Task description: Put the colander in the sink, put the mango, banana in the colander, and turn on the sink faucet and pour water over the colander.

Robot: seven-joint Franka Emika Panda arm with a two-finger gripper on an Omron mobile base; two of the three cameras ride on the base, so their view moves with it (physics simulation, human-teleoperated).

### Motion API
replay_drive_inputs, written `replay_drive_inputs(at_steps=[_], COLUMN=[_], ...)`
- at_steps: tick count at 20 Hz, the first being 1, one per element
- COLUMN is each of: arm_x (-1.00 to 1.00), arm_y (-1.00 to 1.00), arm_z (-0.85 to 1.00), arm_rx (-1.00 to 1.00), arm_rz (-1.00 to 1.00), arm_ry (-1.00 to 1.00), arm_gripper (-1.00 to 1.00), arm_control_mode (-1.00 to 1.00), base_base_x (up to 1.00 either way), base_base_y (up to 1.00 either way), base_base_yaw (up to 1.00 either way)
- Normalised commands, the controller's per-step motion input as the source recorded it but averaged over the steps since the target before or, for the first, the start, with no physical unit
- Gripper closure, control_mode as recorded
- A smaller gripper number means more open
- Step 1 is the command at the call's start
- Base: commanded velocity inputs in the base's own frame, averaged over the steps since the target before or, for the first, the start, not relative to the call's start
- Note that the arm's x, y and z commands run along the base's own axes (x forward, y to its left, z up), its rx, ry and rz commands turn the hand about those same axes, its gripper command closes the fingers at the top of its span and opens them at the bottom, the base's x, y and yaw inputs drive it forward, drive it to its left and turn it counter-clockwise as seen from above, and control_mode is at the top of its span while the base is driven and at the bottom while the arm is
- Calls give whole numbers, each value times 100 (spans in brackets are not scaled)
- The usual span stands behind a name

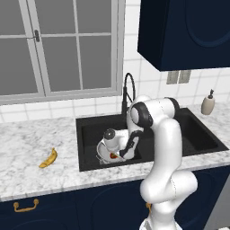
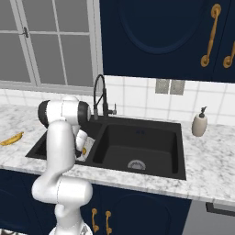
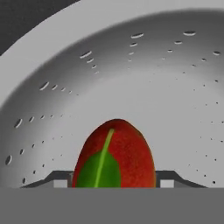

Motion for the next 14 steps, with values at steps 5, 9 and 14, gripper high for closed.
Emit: replay_drive_inputs(at_steps=[5,9,14], arm_x=[27,35,14], arm_y=[0,2,14], arm_z=[8,37,79], arm_rx=[0,3,2], arm_rz=[3,3,9], arm_ry=[0,0,0], arm_gripper=[-100,-100,-100], arm_control_mode=[-100,-100,-100], base_base_x=[0,0,0], base_base_y=[0,0,0], base_base_yaw=[0,0,0])
